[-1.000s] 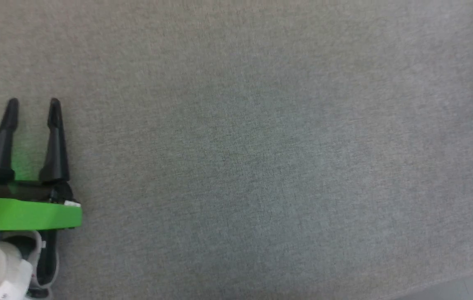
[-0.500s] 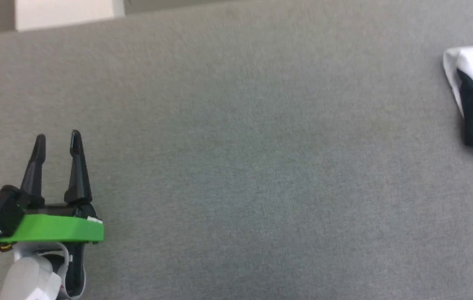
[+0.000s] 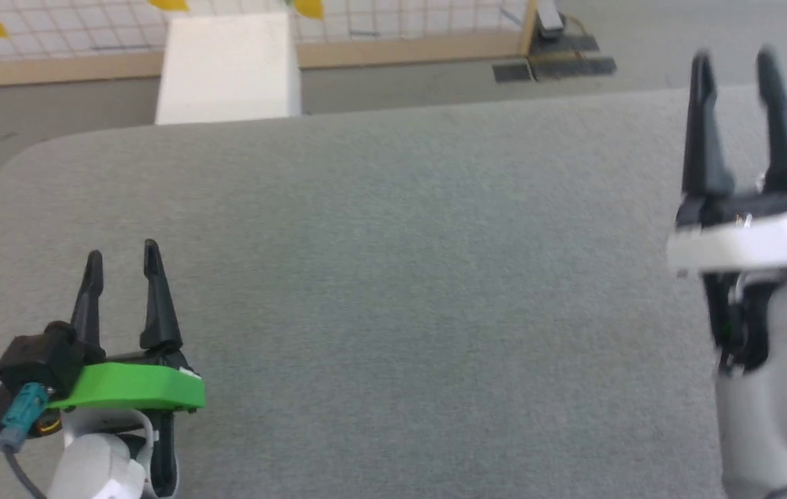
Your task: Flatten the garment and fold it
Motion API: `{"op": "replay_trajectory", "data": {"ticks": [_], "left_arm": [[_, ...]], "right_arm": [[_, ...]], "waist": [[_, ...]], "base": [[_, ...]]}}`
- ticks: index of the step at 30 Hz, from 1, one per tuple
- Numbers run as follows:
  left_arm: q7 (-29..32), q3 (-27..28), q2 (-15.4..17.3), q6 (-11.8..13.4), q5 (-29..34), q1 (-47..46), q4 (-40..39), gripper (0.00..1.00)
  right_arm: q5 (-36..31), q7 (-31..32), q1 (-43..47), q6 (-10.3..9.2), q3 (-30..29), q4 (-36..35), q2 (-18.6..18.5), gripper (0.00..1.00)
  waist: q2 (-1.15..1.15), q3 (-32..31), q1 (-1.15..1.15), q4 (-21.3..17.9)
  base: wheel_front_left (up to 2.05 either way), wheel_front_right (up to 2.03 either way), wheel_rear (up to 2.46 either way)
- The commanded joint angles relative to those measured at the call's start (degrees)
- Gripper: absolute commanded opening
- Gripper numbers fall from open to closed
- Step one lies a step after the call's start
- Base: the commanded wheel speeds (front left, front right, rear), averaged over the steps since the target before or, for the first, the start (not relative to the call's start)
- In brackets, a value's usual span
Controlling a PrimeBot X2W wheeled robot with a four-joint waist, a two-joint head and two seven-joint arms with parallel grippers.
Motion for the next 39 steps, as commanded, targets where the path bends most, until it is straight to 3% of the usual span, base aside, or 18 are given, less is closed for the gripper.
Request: {"op": "replay_trajectory", "data": {"ticks": [1,8,16,39], "left_arm": [[-0.4,-0.4,-0.5,0.2,1.0,0.2,0.4,1.0],[-0.6,-1.0,-1.7,0.5,1.8,1.0,2.6,1.0],[-0.7,-2.2,-2.4,0.7,3.5,2.5,5.7,1.0],[-0.7,-2.9,-5.1,-0.6,7.0,5.0,11.8,1.0]], "right_arm": [[2.1,-1.2,2.9,-0.09,0.3,0.8,0.2,1.0],[6.0,-4.0,12.8,-0.09,3.3,5.4,0.2,1.0],[1.9,-4.2,19.6,-0.09,3.7,4.6,0.2,1.0],[1.3,-4.2,24.7,-0.09,-0.1,9.0,0.2,1.0]], "waist": [[0.0,-3.2,0.01,3.2],[0.0,-5.2,0.01,3.9],[0.0,-6.3,0.01,3.9],[0.0,-7.4,0.01,3.7]], "base": [[0.0,0.0,0.0],[0.0,0.0,0.0],[0.0,0.0,0.0],[0.0,0.0,0.0]]}}
